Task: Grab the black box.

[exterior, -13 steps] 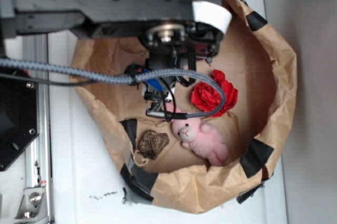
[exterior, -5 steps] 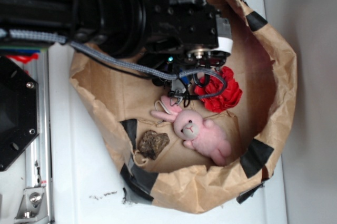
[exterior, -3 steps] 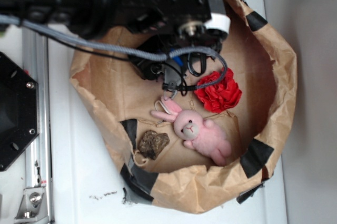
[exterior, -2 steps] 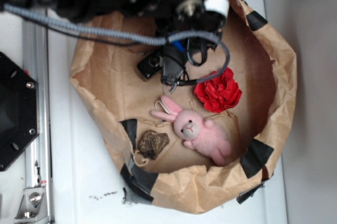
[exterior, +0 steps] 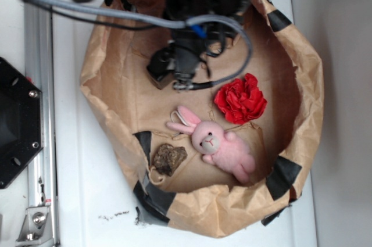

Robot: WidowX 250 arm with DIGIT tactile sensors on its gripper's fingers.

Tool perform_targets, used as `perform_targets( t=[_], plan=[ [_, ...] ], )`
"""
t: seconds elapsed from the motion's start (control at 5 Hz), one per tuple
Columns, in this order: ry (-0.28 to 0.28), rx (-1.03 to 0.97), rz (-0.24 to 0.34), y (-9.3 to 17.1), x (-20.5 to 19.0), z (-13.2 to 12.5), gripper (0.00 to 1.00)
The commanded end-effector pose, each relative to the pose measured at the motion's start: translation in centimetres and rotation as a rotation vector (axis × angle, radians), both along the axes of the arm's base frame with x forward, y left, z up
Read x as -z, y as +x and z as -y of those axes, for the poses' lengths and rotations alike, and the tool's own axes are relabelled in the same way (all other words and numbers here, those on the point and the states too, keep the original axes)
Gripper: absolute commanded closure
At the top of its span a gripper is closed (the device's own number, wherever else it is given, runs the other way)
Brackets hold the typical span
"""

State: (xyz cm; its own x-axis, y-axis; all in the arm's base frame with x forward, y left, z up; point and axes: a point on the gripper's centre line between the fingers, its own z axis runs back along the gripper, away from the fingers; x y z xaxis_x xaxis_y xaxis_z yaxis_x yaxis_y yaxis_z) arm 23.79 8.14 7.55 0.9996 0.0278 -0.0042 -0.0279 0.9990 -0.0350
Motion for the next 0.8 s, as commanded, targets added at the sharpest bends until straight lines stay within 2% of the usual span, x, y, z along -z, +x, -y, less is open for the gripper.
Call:
perform_targets(
  t=[0.0,0.4,0.6],
  plan=[
    [0.034,-0.185,0.101,-1.3,1.0,-0.9,0.0],
    [0.024,-0.234,0.123,-0.4,1.0,-0.6,0.0],
    [-0.003,-0.34,0.117,0.3,0.5,-0.7,0.0]
  ],
)
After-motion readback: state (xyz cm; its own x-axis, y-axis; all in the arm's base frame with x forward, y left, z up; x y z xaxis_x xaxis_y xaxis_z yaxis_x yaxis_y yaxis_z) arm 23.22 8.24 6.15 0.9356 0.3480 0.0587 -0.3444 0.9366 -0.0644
